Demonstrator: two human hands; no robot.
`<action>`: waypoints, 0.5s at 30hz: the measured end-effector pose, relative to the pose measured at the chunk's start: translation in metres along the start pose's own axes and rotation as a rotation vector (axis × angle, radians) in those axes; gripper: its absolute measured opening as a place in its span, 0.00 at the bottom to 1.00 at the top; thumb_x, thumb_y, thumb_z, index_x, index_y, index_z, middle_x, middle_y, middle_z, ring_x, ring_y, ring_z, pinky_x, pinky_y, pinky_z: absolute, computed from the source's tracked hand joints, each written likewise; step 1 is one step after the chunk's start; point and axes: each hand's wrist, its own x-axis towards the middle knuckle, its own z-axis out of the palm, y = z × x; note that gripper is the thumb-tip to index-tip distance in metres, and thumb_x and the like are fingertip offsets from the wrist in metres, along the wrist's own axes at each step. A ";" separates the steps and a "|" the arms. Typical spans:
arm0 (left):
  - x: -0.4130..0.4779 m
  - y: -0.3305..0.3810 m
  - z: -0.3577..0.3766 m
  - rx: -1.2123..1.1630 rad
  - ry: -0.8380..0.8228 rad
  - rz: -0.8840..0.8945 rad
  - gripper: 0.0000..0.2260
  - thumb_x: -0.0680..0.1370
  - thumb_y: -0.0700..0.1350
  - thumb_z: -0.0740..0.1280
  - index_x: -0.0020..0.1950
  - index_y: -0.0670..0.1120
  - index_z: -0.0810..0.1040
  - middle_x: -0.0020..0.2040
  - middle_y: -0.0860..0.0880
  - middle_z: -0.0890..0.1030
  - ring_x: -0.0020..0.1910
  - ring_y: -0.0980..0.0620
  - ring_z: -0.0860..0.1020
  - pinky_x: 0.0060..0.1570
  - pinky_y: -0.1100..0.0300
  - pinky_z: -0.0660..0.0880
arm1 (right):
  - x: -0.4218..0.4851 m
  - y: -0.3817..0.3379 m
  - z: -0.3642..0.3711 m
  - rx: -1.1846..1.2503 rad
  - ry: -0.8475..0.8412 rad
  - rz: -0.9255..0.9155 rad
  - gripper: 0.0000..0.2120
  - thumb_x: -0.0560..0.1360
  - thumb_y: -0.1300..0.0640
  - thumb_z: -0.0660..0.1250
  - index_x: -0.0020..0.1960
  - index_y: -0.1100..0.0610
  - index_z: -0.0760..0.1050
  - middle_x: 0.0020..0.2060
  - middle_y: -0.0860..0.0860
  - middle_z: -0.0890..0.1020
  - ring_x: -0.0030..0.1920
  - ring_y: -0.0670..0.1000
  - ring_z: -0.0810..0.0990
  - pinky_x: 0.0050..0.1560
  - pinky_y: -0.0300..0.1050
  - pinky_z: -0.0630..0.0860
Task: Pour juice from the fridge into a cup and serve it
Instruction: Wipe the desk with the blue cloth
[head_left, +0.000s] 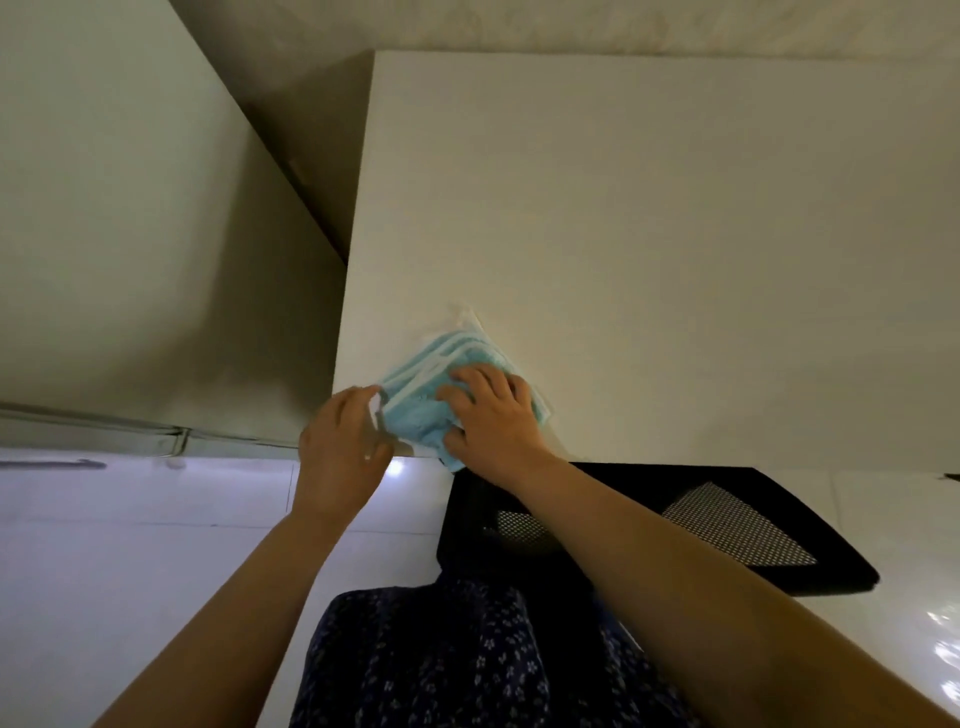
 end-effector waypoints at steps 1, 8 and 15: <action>-0.001 0.006 0.004 -0.001 -0.011 -0.021 0.26 0.70 0.45 0.73 0.66 0.46 0.69 0.60 0.45 0.76 0.58 0.45 0.75 0.52 0.49 0.75 | -0.009 0.010 -0.003 0.006 0.013 0.036 0.22 0.67 0.46 0.56 0.58 0.50 0.74 0.62 0.51 0.75 0.64 0.56 0.68 0.61 0.56 0.65; 0.003 0.040 0.015 -0.050 -0.024 -0.055 0.30 0.68 0.40 0.68 0.69 0.46 0.66 0.64 0.44 0.74 0.64 0.43 0.71 0.61 0.43 0.70 | -0.079 0.123 -0.044 -0.119 0.089 0.440 0.25 0.69 0.43 0.54 0.63 0.50 0.70 0.66 0.53 0.70 0.67 0.58 0.65 0.62 0.58 0.63; 0.036 0.042 0.019 -0.006 0.112 -0.113 0.19 0.75 0.46 0.65 0.65 0.44 0.72 0.58 0.45 0.79 0.58 0.44 0.77 0.57 0.48 0.75 | -0.053 0.174 -0.071 -0.054 0.147 0.836 0.25 0.73 0.48 0.58 0.69 0.50 0.61 0.71 0.55 0.61 0.71 0.59 0.56 0.68 0.61 0.55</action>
